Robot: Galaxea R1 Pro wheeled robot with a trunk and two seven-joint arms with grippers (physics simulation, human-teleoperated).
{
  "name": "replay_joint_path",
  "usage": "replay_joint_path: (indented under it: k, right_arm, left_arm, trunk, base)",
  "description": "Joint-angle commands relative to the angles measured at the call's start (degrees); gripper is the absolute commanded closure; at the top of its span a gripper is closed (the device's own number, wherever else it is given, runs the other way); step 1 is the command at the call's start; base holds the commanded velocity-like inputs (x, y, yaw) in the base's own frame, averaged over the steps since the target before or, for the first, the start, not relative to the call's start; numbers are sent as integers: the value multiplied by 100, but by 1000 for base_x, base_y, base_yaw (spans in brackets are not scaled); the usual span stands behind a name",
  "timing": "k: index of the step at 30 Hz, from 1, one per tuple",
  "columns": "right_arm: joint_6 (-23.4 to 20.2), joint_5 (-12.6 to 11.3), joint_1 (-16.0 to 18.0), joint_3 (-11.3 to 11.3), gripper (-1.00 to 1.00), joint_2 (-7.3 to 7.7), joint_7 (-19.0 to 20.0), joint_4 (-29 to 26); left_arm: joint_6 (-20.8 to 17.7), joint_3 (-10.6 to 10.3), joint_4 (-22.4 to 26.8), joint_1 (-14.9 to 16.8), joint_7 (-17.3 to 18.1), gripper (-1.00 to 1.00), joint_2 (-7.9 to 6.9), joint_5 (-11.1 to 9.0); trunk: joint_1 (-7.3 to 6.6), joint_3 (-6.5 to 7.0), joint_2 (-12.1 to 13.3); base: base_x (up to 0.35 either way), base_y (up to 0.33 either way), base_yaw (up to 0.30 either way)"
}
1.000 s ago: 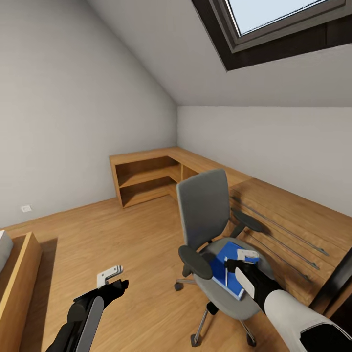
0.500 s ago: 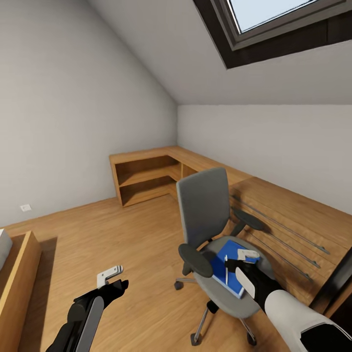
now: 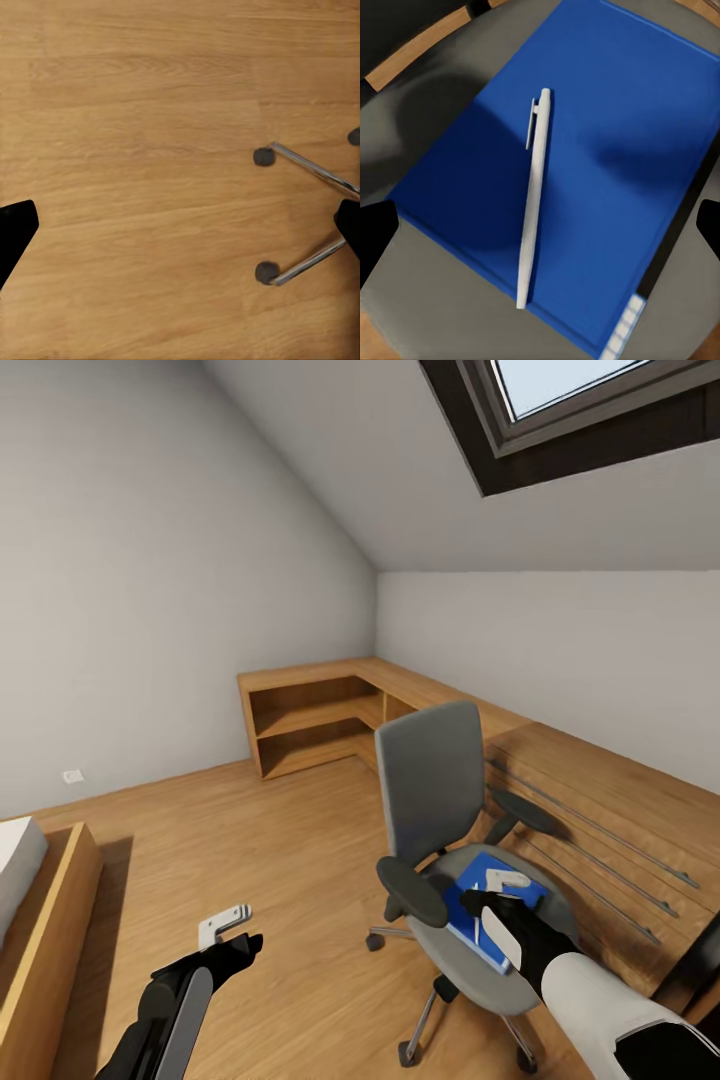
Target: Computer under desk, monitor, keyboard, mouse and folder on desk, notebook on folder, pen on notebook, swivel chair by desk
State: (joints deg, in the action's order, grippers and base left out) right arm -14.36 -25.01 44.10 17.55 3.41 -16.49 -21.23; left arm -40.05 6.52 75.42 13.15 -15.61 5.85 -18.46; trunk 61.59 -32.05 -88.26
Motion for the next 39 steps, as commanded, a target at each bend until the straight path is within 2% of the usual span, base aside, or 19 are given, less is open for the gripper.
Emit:
replay_joint_path:
  k: [1, 18, 26, 39]
  right_arm:
    - [-34, -42, 2, 48, -100, 8, -40, -14]
    - [-32, -39, 3, 47, -100, 13, -38, 19]
    - [-40, -45, 2, 40, -100, 29, -41, 22]
    - [-46, -47, 3, 44, -100, 46, -47, 23]
  left_arm:
    - [-19, 7, 2, 4, -42, -100, 4, -61]
    - [-12, 7, -94, 4, -39, -100, 3, -52]
    - [-20, 7, -76, 3, -37, -100, 3, -52]
    - [-12, -78, -54, 4, -58, -100, 16, -52]
  trunk:
    - [0, -6, -3]
    - [0, -7, -3]
    - [0, -7, -3]
    - [285, -241, -525]
  base:
    - [0, 0, 23]
    - [129, 0, 3]
    - [22, 0, 0]
    - [1, 0, 0]
